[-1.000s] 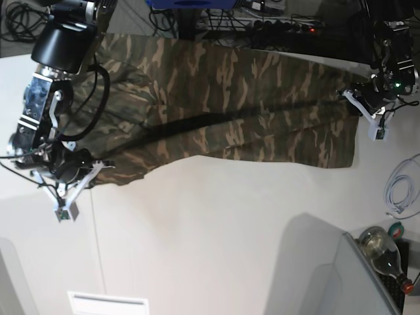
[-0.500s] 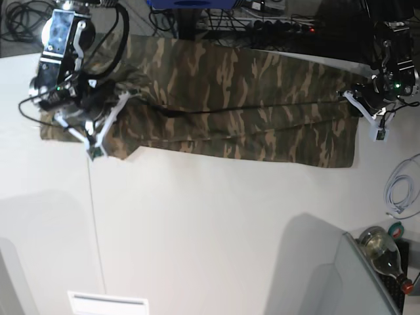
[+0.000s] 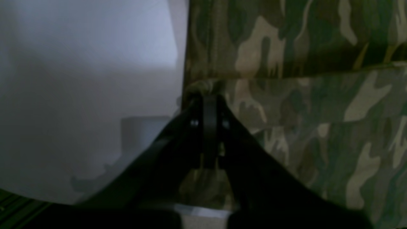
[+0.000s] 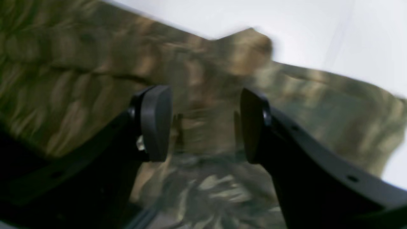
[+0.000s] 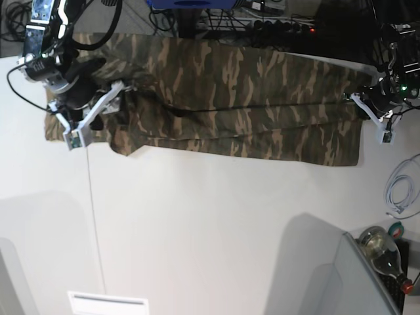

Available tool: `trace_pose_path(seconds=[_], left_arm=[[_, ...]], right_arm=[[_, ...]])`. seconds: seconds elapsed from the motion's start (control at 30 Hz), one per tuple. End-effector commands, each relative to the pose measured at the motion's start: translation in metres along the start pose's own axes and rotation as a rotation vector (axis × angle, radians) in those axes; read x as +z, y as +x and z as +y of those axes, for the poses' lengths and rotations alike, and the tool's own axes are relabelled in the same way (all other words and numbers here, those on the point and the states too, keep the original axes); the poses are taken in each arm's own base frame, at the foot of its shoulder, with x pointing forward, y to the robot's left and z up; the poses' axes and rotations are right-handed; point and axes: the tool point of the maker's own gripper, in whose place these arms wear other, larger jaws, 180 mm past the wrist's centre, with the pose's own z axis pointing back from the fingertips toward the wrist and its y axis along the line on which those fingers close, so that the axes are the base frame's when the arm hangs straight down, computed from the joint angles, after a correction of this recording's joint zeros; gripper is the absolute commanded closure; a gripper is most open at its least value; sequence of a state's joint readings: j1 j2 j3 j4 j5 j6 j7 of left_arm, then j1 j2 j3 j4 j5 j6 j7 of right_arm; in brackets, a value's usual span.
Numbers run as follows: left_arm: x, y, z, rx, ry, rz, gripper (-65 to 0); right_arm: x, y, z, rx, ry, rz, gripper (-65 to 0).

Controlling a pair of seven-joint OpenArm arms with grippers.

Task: Layout the t-shirt on the table in an organized manner, then fold the t-shirt properly
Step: 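Drag the grasped shirt end with the right gripper to straighten the fold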

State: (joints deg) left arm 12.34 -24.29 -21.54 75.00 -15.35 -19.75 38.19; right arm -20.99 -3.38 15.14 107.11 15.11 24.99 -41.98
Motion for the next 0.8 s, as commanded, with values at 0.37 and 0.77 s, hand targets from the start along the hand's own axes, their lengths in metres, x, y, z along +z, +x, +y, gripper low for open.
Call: trace_pose_path(seconds=[0.37, 0.77], left_arm=[[0.004, 0.010, 0.007, -0.011, 0.015, -0.029, 0.0], [0.004, 0.008, 0.007, -0.011, 0.015, -0.026, 0.0]], right_arm=[[-0.031, 0.032, -0.029, -0.108, -0.072, 0.029, -39.8], [-0.045, -0.001, -0.032, -0.147, -0.061, 0.173, -12.3]])
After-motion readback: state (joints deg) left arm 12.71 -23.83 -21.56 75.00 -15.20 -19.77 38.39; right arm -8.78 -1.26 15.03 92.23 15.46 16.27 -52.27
